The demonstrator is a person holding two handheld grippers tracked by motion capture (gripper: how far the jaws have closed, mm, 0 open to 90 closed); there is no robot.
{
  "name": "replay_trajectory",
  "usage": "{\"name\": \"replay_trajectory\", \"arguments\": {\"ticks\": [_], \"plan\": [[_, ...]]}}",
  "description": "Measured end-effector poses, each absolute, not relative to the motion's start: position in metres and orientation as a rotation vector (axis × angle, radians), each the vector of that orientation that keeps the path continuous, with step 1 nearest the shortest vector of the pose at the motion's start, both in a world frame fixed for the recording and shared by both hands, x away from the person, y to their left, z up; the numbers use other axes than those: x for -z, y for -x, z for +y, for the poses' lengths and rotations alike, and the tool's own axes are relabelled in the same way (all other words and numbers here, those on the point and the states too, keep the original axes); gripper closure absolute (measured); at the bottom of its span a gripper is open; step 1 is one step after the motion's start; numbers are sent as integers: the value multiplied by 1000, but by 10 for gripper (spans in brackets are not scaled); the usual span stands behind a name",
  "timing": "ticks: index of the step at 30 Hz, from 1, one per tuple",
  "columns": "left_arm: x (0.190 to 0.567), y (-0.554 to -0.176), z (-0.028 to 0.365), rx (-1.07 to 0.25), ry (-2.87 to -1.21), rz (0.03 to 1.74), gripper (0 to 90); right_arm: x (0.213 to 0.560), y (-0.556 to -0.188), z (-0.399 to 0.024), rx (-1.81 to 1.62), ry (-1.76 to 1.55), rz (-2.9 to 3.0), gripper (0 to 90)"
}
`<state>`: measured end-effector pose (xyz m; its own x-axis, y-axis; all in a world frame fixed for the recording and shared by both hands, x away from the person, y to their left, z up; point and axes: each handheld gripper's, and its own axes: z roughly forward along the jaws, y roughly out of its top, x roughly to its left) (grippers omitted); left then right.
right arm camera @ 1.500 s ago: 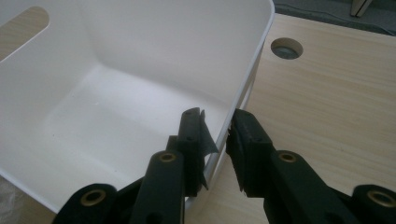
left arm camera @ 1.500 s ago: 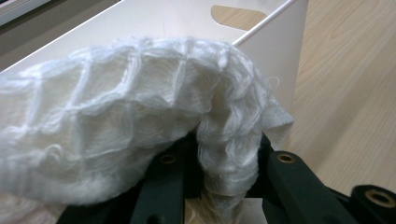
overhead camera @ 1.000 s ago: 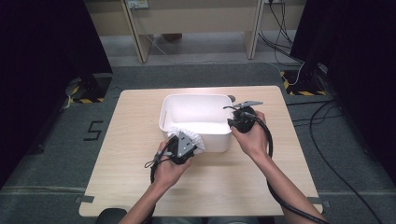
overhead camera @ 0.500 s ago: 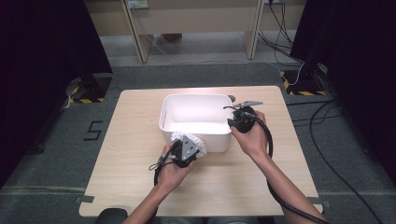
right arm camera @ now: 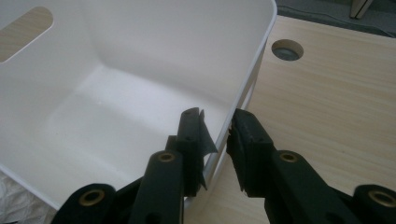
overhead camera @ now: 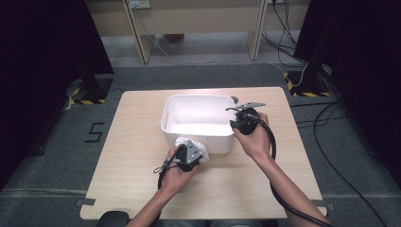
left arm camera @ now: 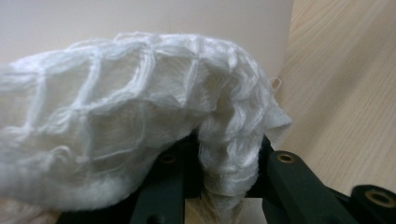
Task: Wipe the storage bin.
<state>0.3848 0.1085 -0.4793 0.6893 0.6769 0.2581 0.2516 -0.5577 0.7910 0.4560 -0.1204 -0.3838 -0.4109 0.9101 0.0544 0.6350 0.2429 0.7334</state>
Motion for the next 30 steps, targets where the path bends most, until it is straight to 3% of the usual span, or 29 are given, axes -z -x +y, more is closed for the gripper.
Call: {"name": "replay_trajectory", "arguments": {"ticks": [12,30], "plan": [[495,-389,106,-688,-2171,729,745,384,-456,-120,-983,-1413,2137,742],[490,-388,105,-682,-2163,733,745,384,-456,-120,-980,-1420,2133,741]]}}
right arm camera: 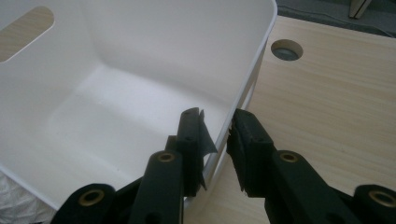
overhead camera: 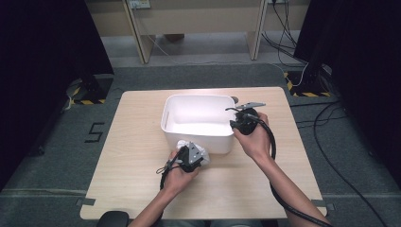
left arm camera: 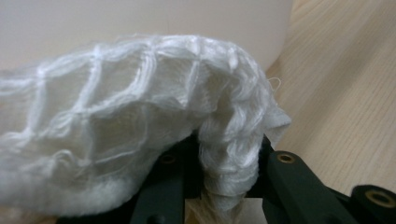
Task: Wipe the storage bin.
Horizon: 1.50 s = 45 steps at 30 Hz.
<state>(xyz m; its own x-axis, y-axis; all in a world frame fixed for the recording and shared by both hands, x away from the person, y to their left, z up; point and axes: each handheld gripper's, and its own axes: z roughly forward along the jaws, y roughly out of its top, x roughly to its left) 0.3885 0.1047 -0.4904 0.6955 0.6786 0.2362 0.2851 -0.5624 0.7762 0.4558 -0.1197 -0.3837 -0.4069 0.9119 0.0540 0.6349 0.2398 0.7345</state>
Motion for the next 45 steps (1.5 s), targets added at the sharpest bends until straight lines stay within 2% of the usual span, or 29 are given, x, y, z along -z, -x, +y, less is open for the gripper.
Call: {"name": "replay_trajectory", "arguments": {"ticks": [32,45], "plan": [[432,-379,85,-751,-2052,631,744,384,-456,-120,-979,-1424,2131,741],[439,-381,82,-755,-2077,632,745,384,-457,-120,-978,-1423,2129,741]]}}
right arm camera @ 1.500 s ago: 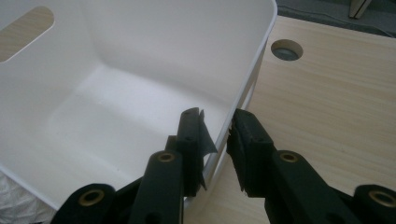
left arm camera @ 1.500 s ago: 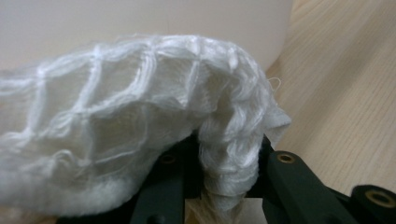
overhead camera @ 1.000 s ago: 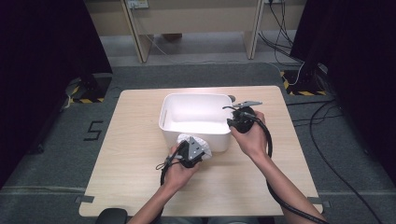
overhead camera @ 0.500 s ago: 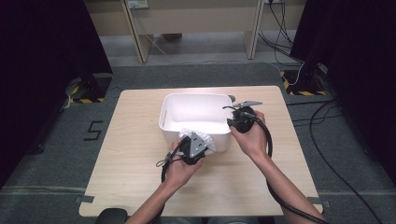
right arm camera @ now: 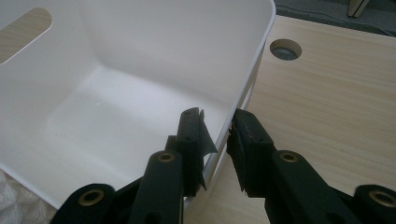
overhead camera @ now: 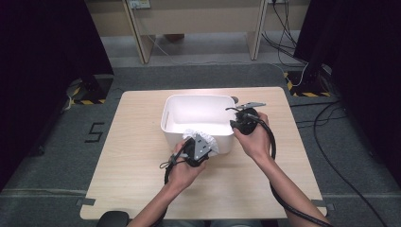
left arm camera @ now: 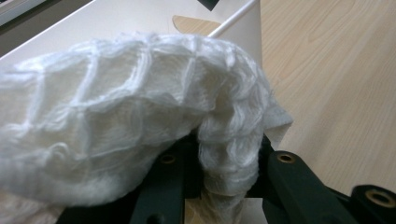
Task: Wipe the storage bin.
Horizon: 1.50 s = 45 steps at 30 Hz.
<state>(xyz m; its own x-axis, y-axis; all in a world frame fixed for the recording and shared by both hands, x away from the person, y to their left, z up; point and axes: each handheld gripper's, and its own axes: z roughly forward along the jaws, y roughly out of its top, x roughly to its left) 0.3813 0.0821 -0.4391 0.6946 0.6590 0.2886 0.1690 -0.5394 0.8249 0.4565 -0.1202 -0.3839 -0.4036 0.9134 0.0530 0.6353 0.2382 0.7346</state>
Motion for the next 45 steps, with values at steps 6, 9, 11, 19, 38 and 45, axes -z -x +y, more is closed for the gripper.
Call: {"name": "replay_trajectory", "arguments": {"ticks": [6,9,11,19,38,45], "plan": [[445,-383,81,-750,-2103,631,745,384,-457,-120,-980,-1425,2128,741],[449,-383,81,-746,-2110,631,745,384,-457,-120,-980,-1423,2128,740],[450,-383,80,-742,-2113,633,745,384,-457,-120,-979,-1422,2129,739],[455,-384,80,-738,-2121,637,745,384,-456,-120,-981,-1426,2128,738],[472,-386,78,-726,-2158,653,745,384,-456,-119,-981,-1420,2128,737],[479,-388,78,-719,-2187,655,745,384,-456,-119,-981,-1417,2129,737]]}}
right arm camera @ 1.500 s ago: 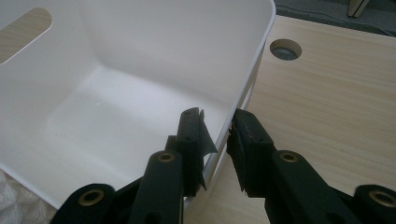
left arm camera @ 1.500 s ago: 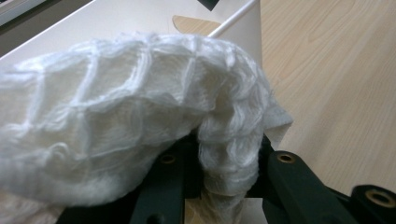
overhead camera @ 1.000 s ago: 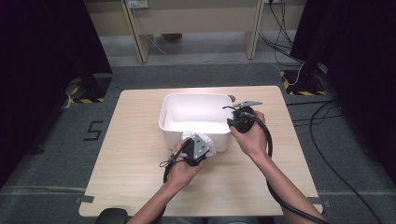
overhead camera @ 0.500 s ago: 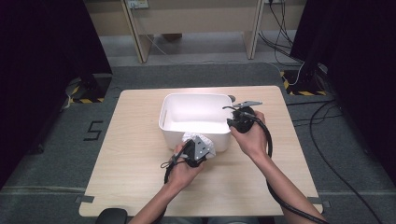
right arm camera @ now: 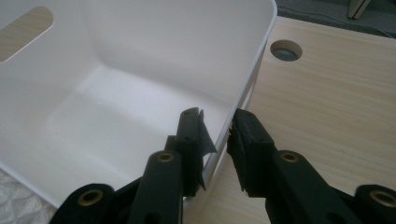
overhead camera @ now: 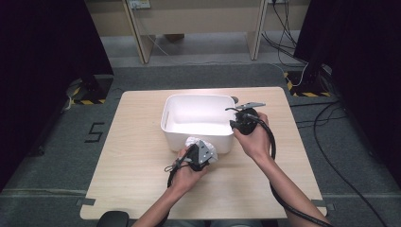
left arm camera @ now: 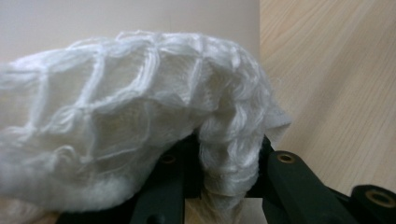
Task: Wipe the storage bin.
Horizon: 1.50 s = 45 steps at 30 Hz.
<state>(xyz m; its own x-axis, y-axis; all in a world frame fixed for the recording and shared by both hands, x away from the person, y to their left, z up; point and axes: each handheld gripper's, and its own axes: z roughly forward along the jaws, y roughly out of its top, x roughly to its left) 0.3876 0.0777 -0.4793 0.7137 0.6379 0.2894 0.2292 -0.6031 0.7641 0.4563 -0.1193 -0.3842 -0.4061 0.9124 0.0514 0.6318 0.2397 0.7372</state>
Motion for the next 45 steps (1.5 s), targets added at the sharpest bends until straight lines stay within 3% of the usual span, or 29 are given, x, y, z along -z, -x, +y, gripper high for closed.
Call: {"name": "replay_trajectory", "arguments": {"ticks": [23,45], "plan": [[495,-392,76,-686,-2219,683,745,384,-456,-119,-980,-1415,2129,736],[454,-385,69,-711,-2134,627,743,384,-456,-119,-980,-1418,2129,737]]}}
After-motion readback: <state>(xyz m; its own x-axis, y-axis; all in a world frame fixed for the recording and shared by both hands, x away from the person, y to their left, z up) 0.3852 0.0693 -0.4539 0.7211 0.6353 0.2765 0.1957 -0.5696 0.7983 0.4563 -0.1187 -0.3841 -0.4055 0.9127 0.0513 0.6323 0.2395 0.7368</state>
